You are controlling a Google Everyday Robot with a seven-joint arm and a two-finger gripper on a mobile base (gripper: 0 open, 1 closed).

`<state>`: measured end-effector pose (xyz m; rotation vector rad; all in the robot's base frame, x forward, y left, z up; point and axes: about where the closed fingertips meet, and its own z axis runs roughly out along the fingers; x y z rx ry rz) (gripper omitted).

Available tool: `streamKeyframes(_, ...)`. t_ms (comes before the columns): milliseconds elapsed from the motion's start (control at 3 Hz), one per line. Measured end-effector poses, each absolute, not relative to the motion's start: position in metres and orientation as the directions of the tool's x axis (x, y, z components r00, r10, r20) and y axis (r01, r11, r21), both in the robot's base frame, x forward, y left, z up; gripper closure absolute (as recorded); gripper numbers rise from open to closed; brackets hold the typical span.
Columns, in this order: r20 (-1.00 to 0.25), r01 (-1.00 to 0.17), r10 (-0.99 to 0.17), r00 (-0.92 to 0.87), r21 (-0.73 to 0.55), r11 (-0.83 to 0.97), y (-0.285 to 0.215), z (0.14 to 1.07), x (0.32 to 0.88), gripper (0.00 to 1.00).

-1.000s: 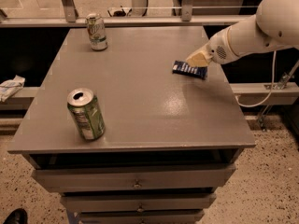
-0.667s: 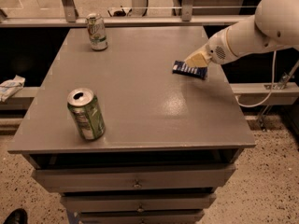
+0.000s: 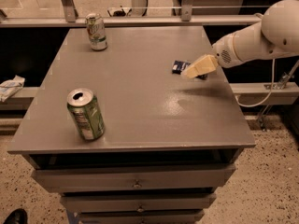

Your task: Move rxbar blueberry near 7up can

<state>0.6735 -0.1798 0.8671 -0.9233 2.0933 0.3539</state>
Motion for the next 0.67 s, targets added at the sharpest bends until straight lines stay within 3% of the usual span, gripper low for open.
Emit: streamKeyframes(667, -0.783, -0.652, -0.43, -0.449, -0.042, 0.757, -0.214, 0.848, 0.688, 0.0)
